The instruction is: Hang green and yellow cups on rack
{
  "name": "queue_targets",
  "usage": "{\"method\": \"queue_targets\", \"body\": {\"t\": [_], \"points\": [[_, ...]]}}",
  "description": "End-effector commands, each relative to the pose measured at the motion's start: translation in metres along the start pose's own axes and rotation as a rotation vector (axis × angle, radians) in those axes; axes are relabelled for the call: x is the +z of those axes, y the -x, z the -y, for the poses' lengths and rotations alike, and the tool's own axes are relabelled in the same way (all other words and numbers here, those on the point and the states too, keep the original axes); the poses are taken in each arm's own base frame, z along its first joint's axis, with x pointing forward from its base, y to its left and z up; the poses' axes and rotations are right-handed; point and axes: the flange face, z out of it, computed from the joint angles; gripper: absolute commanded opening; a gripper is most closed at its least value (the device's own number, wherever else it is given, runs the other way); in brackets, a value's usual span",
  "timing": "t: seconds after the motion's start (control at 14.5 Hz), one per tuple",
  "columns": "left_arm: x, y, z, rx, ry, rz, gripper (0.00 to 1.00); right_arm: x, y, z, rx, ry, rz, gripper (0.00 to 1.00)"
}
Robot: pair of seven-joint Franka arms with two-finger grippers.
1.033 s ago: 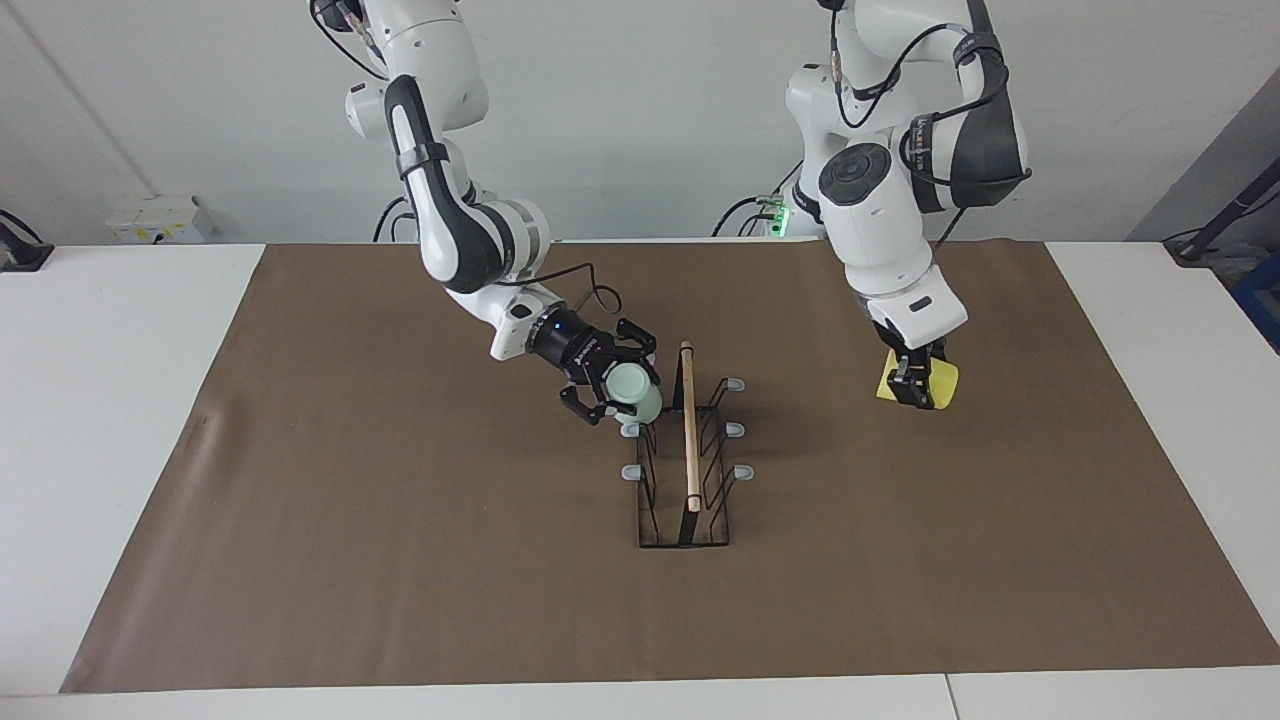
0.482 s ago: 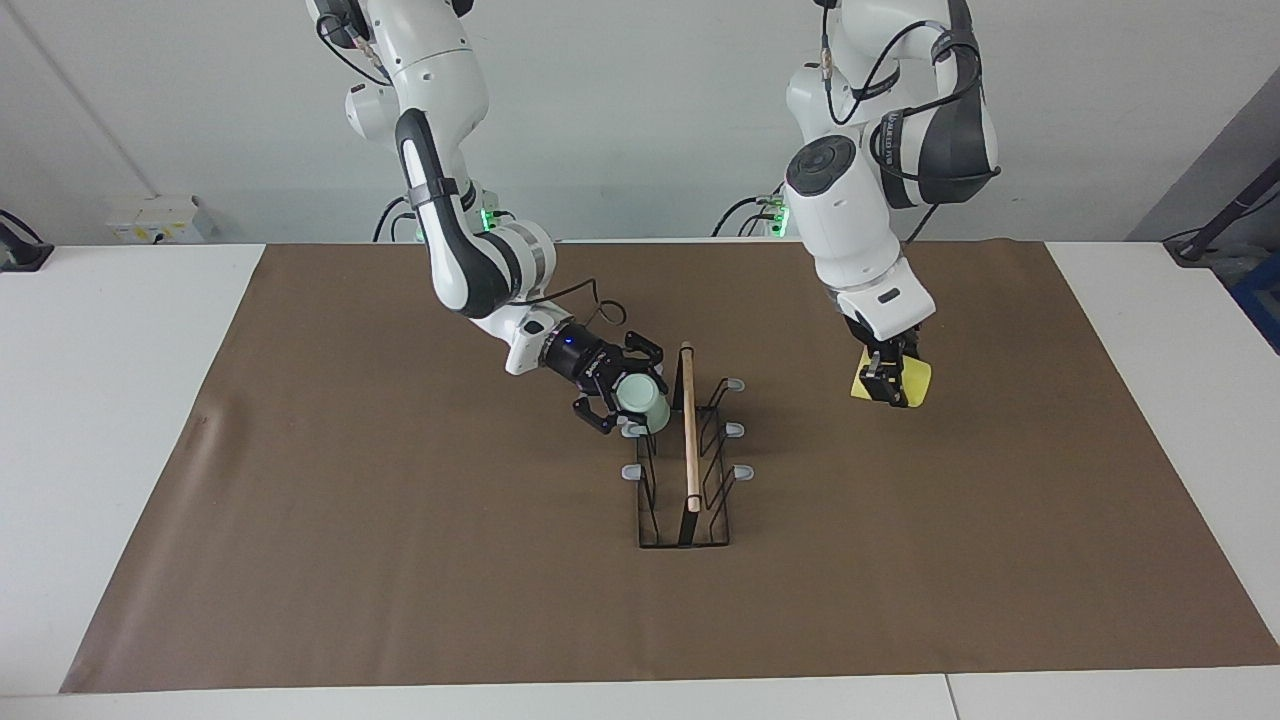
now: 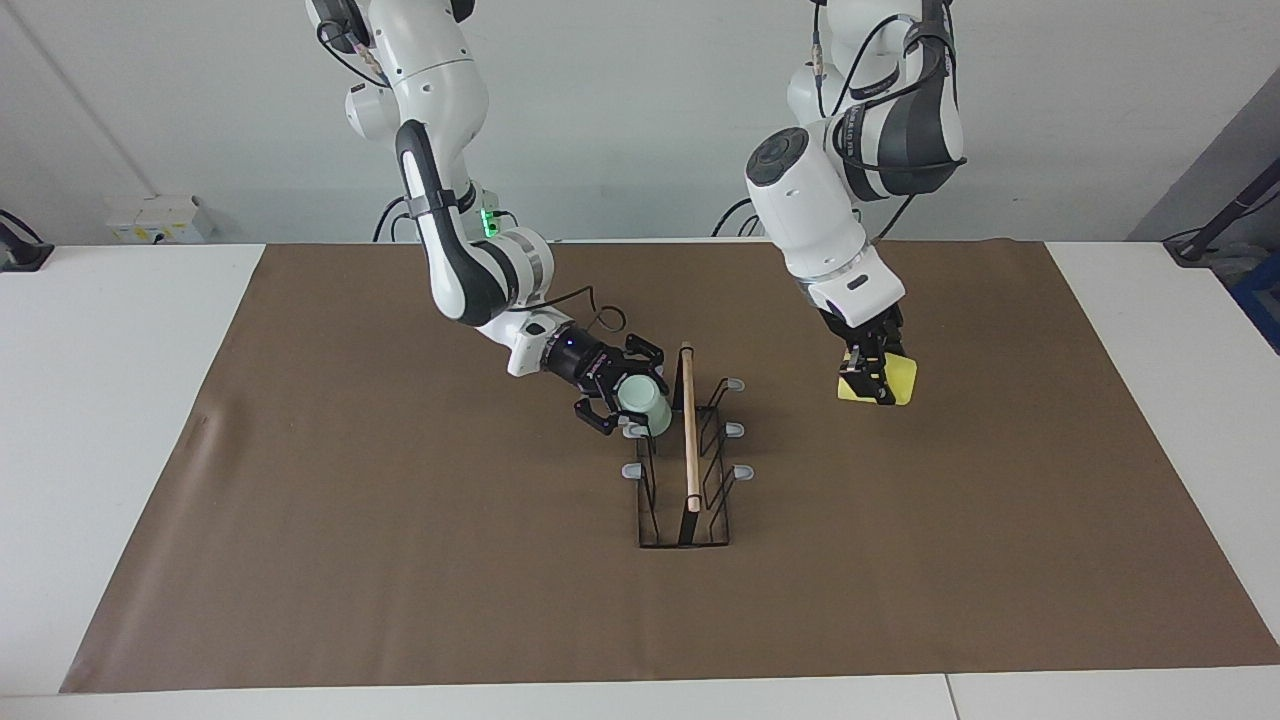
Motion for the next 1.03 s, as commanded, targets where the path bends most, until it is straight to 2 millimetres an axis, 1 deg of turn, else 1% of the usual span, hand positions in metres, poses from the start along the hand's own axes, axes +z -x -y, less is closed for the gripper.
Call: {"method": "queue_targets", "body": {"t": [0.0, 0.14, 0.28, 0.34, 0.41, 0.48, 0.55, 0.69, 0.83, 0.96], "points": [[-0.009, 0.01, 0.004, -0.01, 0.024, -0.041, 0.0, -0.005, 0.029, -0.001, 0.011, 0.04, 0.037, 0.0], [-0.014, 0.019, 0.003, 0.001, 0.03, -0.055, 0.0, -0.005, 0.033, 0.002, 0.023, 0.047, 0.057, 0.0], [-0.016, 0.02, 0.003, 0.004, 0.034, -0.058, 0.0, -0.004, 0.035, 0.005, 0.034, 0.051, 0.057, 0.0], [-0.015, 0.021, 0.003, 0.006, 0.035, -0.058, 0.0, -0.006, 0.037, 0.007, 0.066, 0.063, 0.056, 0.0], [-0.013, 0.023, 0.003, 0.008, 0.031, -0.057, 0.0, -0.001, 0.039, 0.023, 0.136, 0.072, 0.039, 0.0], [-0.012, 0.023, 0.004, 0.011, 0.024, -0.06, 0.0, 0.004, 0.041, 0.034, 0.154, 0.069, 0.042, 0.0], [-0.012, 0.022, 0.004, 0.01, 0.024, -0.062, 0.0, 0.005, 0.041, 0.037, 0.16, 0.068, 0.043, 0.0], [-0.013, 0.023, 0.004, 0.011, 0.027, -0.061, 0.0, 0.001, 0.041, 0.031, 0.145, 0.079, 0.077, 0.0], [-0.013, 0.022, 0.004, 0.011, 0.026, -0.062, 0.0, 0.001, 0.03, 0.029, 0.125, 0.102, 0.126, 0.0], [-0.013, 0.023, 0.004, 0.011, 0.025, -0.061, 0.0, -0.003, 0.013, 0.029, 0.095, 0.123, 0.171, 0.0]]}}
